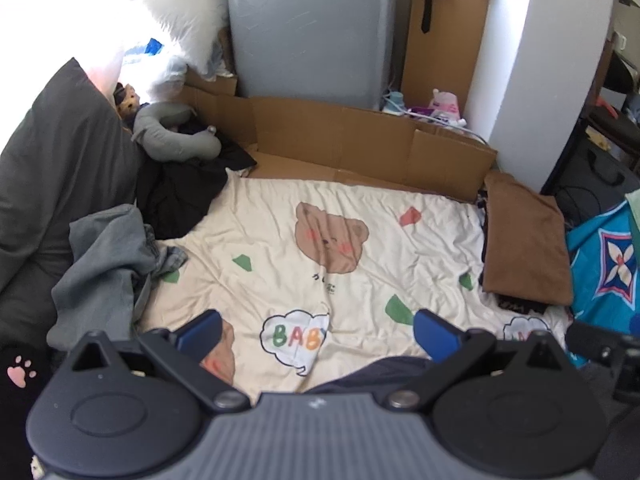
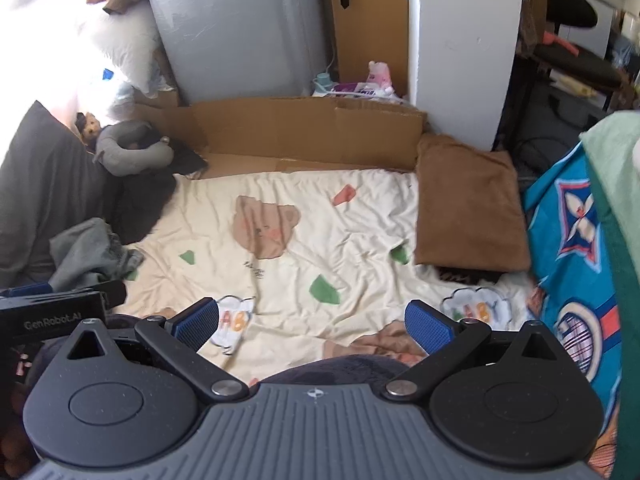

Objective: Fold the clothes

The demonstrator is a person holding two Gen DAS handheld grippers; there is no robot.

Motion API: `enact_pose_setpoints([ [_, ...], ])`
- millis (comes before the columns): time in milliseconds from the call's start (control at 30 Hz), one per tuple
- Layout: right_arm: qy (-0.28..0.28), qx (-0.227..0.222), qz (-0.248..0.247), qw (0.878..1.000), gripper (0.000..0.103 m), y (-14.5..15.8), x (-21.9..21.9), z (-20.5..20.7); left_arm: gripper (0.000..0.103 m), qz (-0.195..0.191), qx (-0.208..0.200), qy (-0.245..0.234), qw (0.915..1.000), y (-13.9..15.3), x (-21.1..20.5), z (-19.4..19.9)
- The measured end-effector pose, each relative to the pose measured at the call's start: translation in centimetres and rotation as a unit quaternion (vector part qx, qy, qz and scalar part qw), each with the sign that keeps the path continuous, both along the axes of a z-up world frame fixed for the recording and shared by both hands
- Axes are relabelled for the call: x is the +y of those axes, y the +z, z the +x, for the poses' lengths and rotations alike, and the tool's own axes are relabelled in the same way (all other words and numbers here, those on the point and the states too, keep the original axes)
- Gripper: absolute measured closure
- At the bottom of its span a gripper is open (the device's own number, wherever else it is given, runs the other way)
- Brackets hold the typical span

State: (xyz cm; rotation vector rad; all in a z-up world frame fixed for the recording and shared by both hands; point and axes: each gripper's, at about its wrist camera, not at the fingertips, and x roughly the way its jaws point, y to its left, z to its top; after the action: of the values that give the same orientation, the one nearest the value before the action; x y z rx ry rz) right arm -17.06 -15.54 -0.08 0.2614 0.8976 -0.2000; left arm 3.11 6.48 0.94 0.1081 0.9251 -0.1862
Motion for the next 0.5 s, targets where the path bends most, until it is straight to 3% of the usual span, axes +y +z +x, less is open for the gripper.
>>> enact_pose_setpoints([
  [267, 0.0, -0.002, -0.019, 1.0, 0.001, -0.08, 0.69, 0.18, 0.0, 0.02, -0.009, -0.004, 0.9998, -0.01, -0.34, -0.16],
  [500, -0.001, 0.001, -0.017, 1.0, 0.001, -0.08, 0.67, 0.21, 0.0, 0.013, -0.001, -0.003, 0.9999, -0.13, -0.07, 0.19],
])
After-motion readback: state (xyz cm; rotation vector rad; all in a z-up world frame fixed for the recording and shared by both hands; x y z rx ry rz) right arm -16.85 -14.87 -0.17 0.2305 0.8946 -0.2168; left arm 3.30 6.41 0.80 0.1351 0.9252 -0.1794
